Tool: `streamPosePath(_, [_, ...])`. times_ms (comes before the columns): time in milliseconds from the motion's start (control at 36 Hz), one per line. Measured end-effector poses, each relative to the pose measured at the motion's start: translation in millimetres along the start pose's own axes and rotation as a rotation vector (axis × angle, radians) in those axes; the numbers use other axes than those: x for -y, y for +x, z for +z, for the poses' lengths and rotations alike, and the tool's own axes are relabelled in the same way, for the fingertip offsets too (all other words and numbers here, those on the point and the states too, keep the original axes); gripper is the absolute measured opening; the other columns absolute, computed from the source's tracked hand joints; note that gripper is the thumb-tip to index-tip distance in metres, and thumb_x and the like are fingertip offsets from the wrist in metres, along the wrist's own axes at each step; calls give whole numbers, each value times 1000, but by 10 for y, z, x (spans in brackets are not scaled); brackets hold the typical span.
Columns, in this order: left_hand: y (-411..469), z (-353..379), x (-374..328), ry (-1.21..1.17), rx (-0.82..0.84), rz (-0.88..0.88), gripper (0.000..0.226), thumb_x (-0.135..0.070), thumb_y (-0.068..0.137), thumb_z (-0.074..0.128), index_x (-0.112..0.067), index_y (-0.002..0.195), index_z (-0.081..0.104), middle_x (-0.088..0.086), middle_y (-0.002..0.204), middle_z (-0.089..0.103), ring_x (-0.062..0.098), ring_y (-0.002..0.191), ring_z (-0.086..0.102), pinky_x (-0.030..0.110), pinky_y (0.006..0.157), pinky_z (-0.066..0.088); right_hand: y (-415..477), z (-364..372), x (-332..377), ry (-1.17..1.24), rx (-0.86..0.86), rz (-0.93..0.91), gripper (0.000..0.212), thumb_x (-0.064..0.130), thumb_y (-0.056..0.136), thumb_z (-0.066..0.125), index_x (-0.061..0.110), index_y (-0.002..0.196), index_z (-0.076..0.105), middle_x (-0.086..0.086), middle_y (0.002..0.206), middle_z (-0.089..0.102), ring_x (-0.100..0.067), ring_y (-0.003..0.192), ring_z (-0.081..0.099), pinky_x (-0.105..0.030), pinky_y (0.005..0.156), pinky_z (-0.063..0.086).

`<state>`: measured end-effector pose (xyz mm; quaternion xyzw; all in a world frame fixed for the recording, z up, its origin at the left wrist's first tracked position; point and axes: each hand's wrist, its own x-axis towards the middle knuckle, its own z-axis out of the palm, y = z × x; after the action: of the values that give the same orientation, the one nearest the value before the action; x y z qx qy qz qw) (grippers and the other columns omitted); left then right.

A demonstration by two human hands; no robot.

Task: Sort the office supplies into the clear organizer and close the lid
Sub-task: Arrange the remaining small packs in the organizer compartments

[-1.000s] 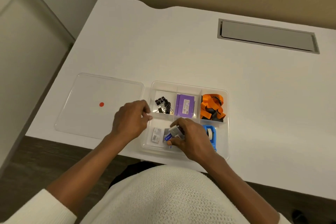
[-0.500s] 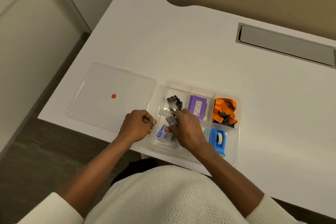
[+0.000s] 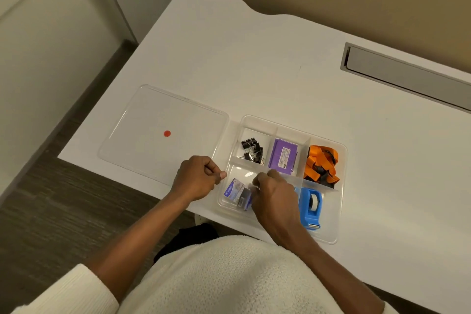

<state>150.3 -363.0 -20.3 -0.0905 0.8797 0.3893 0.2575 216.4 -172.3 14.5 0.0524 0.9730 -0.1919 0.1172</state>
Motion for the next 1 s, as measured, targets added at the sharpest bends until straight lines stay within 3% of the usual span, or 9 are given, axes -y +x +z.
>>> streamPosePath(139, [4,9,26,6,10,6,22,-40,90,83,-19,91,76,-8,80,78,12,74,76,42,87,66,-80,-82,-22,-16,30,-79,22,25,101,65,17,121,71,0,117,65,-15,95,66,-28,84,59])
streamPosePath(250, [-1,-48,56,70,-14,30,26,-49,87,84,-29,82,69,-12,79,74,9,75,73,33,79,61,-148,-85,27,48,74,-137,22,33,101,63,22,117,72,4,114,68,-13,95,65,-23,81,56])
streamPosePath(333, [-5,-145,98,95,-69,16,27,-51,88,82,-34,78,63,-15,78,70,7,74,70,29,77,58,-165,-65,80,119,98,-167,22,39,99,65,25,114,73,8,111,67,-9,90,64,-21,79,55])
streamPosePath(444, [-3,-375,187,109,-144,-29,27,-49,90,80,-26,83,68,-11,81,71,10,76,71,29,76,56,-117,-29,161,163,96,-179,20,40,98,66,27,109,75,11,106,67,-9,86,65,-24,78,59])
streamPosePath(583, [51,-750,359,120,-250,-85,27,-49,91,80,-29,80,66,-12,78,70,7,75,67,20,62,45,21,-35,340,221,93,-213,16,38,95,70,27,104,76,13,99,66,-5,78,64,-22,72,58])
streamPosePath(694, [151,-1096,530,165,-372,-116,27,-47,92,79,-27,82,66,-10,80,69,11,75,66,26,69,48,196,-43,570,272,117,-237,20,35,94,72,24,110,75,9,101,68,-5,77,64,-16,71,54])
streamPosePath(806, [303,-1406,674,277,-457,-135,27,-47,92,79,-24,84,66,-1,89,74,19,79,67,32,70,52,383,31,840,280,140,-149,41,39,91,75,23,128,65,3,116,69,-6,87,65,-13,72,43])
streamPosePath(917, [486,-1621,761,376,-471,-140,34,-46,91,81,-16,101,70,9,111,73,27,93,69,35,72,52,550,185,1089,267,226,14,70,44,88,77,18,146,46,-8,134,62,-23,117,63,-26,88,45])
streamPosePath(1000, [609,-1679,767,405,-415,-161,57,-50,89,81,-9,125,66,16,128,67,36,116,66,43,84,57,652,312,1225,264,291,89,91,45,85,80,13,154,30,-15,144,48,-33,133,52,-40,105,49])
